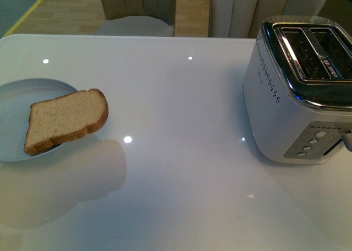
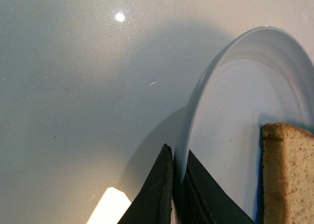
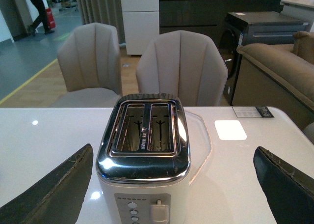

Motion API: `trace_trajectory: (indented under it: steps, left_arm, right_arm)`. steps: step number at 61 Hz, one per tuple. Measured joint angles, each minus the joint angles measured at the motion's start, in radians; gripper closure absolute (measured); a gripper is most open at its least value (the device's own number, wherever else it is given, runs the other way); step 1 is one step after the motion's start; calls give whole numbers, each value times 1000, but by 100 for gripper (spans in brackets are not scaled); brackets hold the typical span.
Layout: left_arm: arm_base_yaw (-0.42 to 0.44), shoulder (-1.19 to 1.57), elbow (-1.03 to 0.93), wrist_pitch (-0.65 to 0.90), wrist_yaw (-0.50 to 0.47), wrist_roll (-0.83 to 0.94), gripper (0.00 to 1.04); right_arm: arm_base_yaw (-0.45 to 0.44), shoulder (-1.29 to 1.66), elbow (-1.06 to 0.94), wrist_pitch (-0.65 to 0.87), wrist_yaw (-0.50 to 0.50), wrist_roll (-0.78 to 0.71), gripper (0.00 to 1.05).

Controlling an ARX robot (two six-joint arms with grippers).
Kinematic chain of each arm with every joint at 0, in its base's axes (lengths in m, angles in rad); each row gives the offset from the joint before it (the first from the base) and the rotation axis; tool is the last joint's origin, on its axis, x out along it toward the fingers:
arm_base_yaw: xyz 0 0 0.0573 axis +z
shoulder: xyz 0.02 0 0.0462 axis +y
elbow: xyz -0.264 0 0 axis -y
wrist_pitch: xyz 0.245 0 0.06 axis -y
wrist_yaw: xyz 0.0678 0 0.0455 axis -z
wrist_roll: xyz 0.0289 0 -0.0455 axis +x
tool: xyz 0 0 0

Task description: Left arm holds plate, right arm toasts bread

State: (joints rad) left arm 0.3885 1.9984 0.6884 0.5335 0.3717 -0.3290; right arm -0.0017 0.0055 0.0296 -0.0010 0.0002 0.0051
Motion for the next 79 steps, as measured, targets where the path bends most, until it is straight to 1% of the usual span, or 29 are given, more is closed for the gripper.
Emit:
trace_trajectory:
  steps: [7, 16, 20, 23, 29, 35, 39, 41, 46, 60, 71, 79]
  left_arm:
    - [-31, -120, -3, -72, 15, -30, 102]
    - [-106, -287, -2, -174, 20, -79, 102]
    - [-172, -365, 17, -238, 11, -116, 102]
    - [-201, -387, 26, -256, 0, -127, 102]
    - [-303, -432, 52, -296, -36, -175, 102]
    - [-406, -446, 68, -323, -73, -221, 102]
    - [-453, -449, 74, -334, -87, -238, 102]
    - [-490, -452, 78, -342, -95, -254, 102]
    - [-542, -459, 86, -358, -111, -276, 102]
    - [-639, -484, 126, -377, -140, -330, 102]
    - [-694, -487, 155, -415, -157, -340, 102]
    - [-716, -488, 163, -425, -161, -340, 102]
  right_arm:
    - [0, 0, 0, 0, 0, 0, 9]
    - [0, 0, 0, 0, 0, 0, 9]
    - [0, 0, 0, 0, 0, 0, 9]
    - [0, 0, 0, 0, 0, 0, 9]
    - [0, 0, 0, 0, 0, 0, 9]
    - [0, 0, 0, 0, 0, 0, 9]
    - [0, 0, 0, 0, 0, 0, 9]
    - [0, 0, 0, 0, 0, 0, 9]
    - [0, 0, 0, 0, 0, 0, 9]
    - [0, 0, 0, 0, 0, 0, 9]
    - [0, 0, 0, 0, 0, 0, 9]
    - [0, 0, 0, 0, 0, 0, 9]
